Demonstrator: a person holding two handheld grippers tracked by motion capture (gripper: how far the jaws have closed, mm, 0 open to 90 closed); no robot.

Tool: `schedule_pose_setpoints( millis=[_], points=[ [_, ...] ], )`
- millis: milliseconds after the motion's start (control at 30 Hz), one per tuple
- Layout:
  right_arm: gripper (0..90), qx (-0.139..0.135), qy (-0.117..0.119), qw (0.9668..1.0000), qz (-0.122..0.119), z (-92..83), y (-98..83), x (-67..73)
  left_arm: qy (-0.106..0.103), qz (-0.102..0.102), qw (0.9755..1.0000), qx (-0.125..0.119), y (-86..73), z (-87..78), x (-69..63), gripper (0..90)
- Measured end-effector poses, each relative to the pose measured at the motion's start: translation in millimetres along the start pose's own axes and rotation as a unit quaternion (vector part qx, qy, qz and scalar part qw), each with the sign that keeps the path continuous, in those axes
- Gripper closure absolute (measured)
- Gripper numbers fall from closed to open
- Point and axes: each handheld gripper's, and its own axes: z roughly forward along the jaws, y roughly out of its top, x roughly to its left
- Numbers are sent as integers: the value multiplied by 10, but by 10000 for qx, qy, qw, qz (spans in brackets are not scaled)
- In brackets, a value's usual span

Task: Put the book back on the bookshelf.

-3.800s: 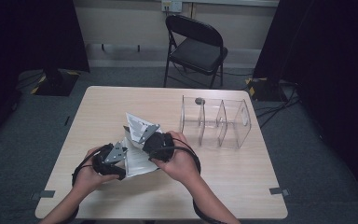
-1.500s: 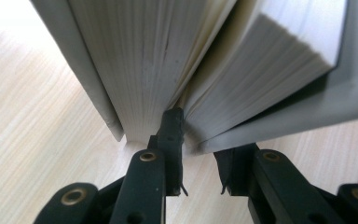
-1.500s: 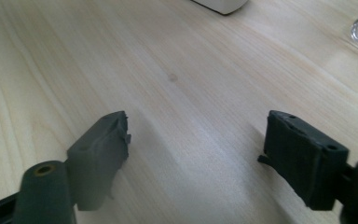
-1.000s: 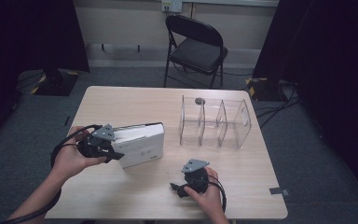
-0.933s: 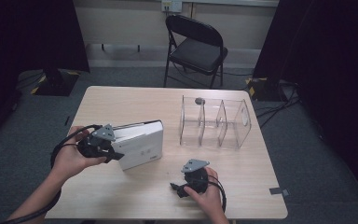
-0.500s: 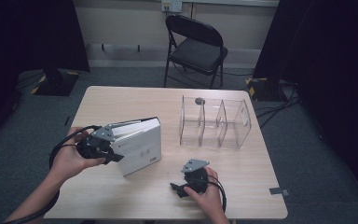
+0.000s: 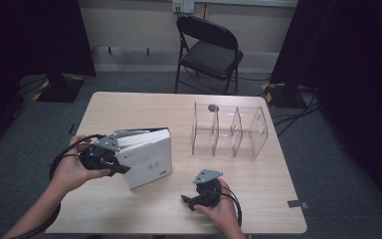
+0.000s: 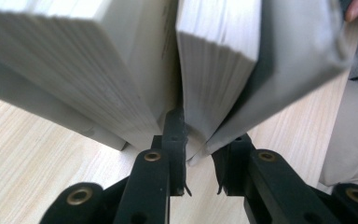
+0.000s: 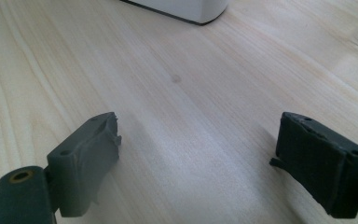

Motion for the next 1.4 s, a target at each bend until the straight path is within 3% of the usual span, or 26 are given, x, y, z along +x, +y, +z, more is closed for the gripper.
schedule_pose_setpoints(
  millis=[367,633,767,933,1033,1400],
  points=[
    [122,-2,5,10000,-10,0,1,-1,24,34,9999,-140,-25,17,13,704],
    [135,89,-8,10000,-25,-1,27,0,59,-86,9997,-222,-43,28,14,663],
    [142,128,16,9999,-42,-3,38,-9,123,-5,9998,-181,-55,26,14,619],
    [148,214,23,9997,-73,-10,55,-13,135,-159,9995,-257,-89,45,10,598],
    [151,221,48,9995,-208,-13,65,-13,113,-148,9996,-232,-111,43,16,593],
    [154,320,260,9988,-260,-26,137,-5,129,-245,9991,-324,-224,45,25,537]
  ],
)
